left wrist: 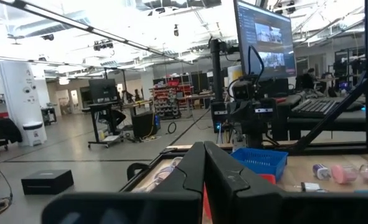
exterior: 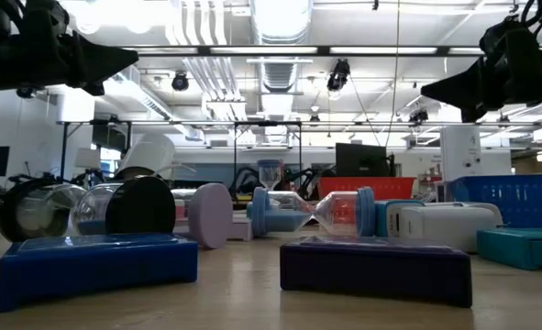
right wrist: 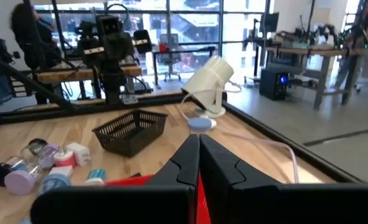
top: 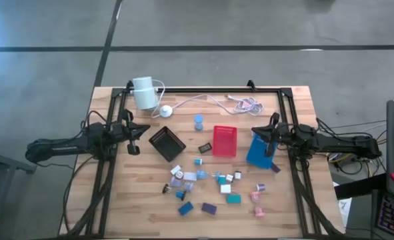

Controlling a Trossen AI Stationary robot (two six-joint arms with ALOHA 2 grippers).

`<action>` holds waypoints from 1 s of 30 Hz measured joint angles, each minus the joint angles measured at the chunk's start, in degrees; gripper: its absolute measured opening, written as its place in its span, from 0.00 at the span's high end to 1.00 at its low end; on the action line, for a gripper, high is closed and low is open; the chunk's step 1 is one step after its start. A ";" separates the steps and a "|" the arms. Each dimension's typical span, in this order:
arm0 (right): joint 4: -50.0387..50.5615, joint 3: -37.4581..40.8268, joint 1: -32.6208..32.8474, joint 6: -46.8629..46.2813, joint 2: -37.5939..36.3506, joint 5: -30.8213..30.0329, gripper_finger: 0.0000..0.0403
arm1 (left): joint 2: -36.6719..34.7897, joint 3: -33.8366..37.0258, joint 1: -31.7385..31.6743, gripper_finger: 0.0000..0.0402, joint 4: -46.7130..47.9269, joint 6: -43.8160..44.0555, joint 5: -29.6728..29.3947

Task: Pick & Place Office items
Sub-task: Put the top light blue hourglass into the blue bin

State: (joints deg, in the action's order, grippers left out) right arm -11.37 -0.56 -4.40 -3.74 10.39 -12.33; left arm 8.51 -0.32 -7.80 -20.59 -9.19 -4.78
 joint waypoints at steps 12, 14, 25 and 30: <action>-12.99 -4.43 -0.07 -4.09 18.22 -5.93 0.92 | 0.00 0.00 0.00 0.98 -0.44 0.02 0.00; -10.67 -8.44 -0.07 -4.05 22.14 -5.88 0.87 | 0.00 0.00 0.00 0.98 -0.44 0.02 0.00; 7.28 -39.19 -0.07 2.50 48.54 -5.85 0.70 | 0.00 0.00 0.00 0.98 -0.42 0.30 -0.02; 19.75 -54.07 -2.71 6.95 59.80 -1.35 0.68 | 0.00 0.00 0.00 0.98 0.47 0.92 -0.02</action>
State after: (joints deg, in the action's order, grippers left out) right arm 8.38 -54.62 -7.11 3.21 70.19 -13.69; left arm 8.51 -0.32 -7.79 -20.12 -8.27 -4.80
